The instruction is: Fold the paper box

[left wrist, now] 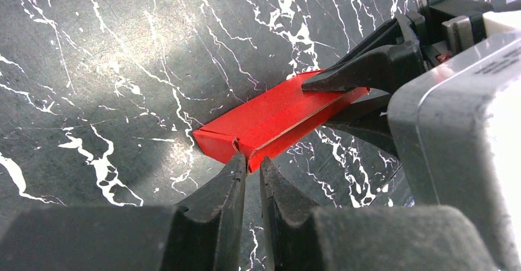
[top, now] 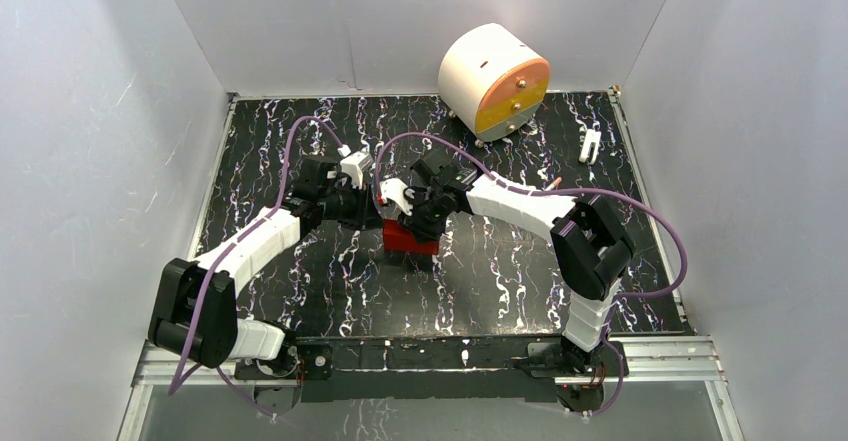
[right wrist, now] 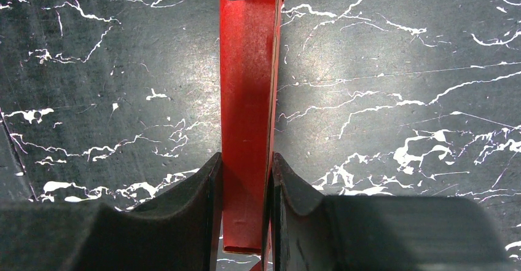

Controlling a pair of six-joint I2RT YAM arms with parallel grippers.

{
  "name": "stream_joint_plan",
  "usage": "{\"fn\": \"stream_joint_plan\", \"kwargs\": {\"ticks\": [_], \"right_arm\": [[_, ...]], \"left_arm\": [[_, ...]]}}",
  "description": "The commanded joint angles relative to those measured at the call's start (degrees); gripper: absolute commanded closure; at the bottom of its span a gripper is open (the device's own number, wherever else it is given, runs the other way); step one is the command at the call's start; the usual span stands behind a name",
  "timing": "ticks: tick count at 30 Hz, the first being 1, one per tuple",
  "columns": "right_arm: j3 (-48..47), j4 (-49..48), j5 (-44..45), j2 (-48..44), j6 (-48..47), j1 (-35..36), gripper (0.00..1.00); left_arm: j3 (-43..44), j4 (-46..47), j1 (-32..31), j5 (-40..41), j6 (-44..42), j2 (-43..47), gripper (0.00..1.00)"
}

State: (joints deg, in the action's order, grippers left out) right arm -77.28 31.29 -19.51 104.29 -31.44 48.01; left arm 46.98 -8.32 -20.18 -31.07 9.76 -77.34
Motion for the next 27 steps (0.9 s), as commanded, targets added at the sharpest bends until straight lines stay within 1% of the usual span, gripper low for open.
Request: {"fn": "stream_joint_plan", "kwargs": {"ticks": [1, 9, 13, 17, 27], "right_arm": [[-1.2, -1.9, 0.0, 0.7, 1.5, 0.7, 0.97], [-0.9, -2.8, 1.9, 0.7, 2.3, 1.3, 0.97], [-0.8, -3.1, 2.1, 0.6, 2.4, 1.4, 0.97], [-0.6, -3.1, 2.1, 0.5, 2.4, 1.5, 0.97], [-0.3, -3.3, 2.8, 0.4, 2.4, 1.5, 0.97]], "left_arm": [[2.0, 0.6, -1.0, 0.6, 5.1, 1.2, 0.87], [0.8, 1.6, -3.8, 8.3, 11.4, 2.2, 0.91], [0.2, 1.5, -5.2, 13.1, 11.8, 2.0, 0.94], [-0.3, 1.3, -6.6, 17.8, 11.8, 2.4, 1.00], [0.2, -0.7, -11.4, 28.0, 9.1, 2.9, 1.00]]}}
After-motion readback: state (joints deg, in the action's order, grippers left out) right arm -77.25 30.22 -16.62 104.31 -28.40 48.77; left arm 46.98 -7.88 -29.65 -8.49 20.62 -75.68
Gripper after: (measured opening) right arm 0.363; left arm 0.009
